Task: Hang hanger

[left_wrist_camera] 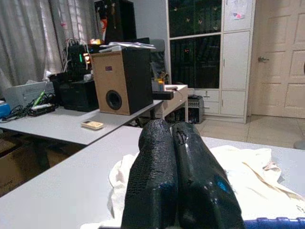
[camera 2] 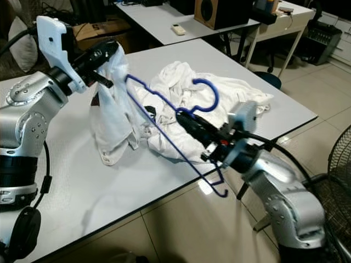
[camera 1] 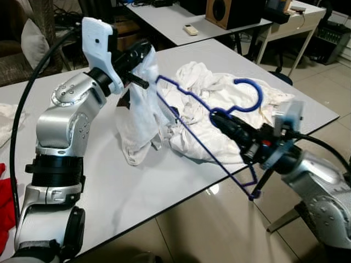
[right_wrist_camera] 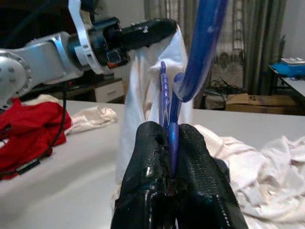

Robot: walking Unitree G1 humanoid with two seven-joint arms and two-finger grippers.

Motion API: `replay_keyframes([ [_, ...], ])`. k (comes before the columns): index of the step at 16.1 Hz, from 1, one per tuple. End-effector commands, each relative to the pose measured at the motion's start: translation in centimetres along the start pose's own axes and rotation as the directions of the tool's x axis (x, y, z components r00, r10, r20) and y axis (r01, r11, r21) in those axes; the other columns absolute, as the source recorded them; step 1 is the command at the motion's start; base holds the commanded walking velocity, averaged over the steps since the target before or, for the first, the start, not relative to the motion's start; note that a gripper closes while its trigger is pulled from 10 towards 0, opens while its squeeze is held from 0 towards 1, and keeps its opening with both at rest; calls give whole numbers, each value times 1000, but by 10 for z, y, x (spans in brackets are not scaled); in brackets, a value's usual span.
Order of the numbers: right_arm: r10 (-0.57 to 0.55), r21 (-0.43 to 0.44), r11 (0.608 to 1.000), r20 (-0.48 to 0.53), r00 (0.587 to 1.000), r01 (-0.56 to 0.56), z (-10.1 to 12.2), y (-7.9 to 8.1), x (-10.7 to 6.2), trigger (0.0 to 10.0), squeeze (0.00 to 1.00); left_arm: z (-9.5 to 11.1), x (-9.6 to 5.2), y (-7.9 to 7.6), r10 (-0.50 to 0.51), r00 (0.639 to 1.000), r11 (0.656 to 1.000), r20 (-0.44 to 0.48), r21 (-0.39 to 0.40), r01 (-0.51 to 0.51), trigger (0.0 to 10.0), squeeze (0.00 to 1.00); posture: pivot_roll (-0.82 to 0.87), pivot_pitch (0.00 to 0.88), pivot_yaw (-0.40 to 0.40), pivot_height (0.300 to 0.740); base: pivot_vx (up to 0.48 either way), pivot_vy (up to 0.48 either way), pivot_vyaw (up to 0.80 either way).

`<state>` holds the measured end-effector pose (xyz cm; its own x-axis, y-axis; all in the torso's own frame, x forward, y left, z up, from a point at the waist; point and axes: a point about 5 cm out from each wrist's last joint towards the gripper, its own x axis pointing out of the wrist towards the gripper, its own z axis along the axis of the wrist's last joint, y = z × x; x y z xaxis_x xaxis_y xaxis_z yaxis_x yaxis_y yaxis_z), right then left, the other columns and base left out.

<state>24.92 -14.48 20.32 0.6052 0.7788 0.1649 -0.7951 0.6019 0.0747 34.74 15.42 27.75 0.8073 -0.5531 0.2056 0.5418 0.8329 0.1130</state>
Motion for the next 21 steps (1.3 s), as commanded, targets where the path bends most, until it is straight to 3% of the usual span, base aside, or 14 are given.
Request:
replay_keyframes([
  [1, 7, -4, 1000, 21, 1000, -7, 3, 0, 3, 10000, 0, 6, 3, -4, -11, 1000, 999, -4, 50, 11, 0, 0, -103, 0, 27, 740, 0, 0, 0],
  [3, 8, -1, 1000, 26, 1000, -8, 3, 0, 7, 10000, 0, 3, 3, -7, -11, 1000, 998, -15, 57, 12, 0, 0, -102, 0, 24, 740, 0, 0, 0],
  [5, -84, 3, 996, -61, 995, 85, -8, -10, 11, 10000, 0, 8, 2, -9, -17, 1000, 998, -1, 56, 17, 0, 0, -101, 0, 20, 740, 0, 0, 0],
  [7, -117, 5, 993, -102, 988, 119, -16, -12, 9, 10000, 0, 13, -2, 1, 23, 1000, 997, 7, 75, -23, 0, 0, -100, 0, 18, 740, 0, 0, 0],
  [14, -88, 4, 996, -163, 983, 89, -29, -2, 12, 10000, 0, 30, 0, -2, -8, 998, 998, 63, 57, 4, 0, 0, -105, 0, 20, 740, 0, 0, 0],
  [17, -39, -6, 999, -156, 987, 38, -27, 4, 12, 10000, 0, 30, 1, 2, 36, 997, 997, 70, 60, -40, 0, 0, -107, 0, 21, 740, 0, 0, 0],
  [21, -85, -10, 996, -197, 977, 85, -35, -1, 11, 10000, 0, 36, 0, -2, 1, 997, 998, 82, 55, -6, 0, 0, -108, 0, 21, 740, 0, 0, 0],
])
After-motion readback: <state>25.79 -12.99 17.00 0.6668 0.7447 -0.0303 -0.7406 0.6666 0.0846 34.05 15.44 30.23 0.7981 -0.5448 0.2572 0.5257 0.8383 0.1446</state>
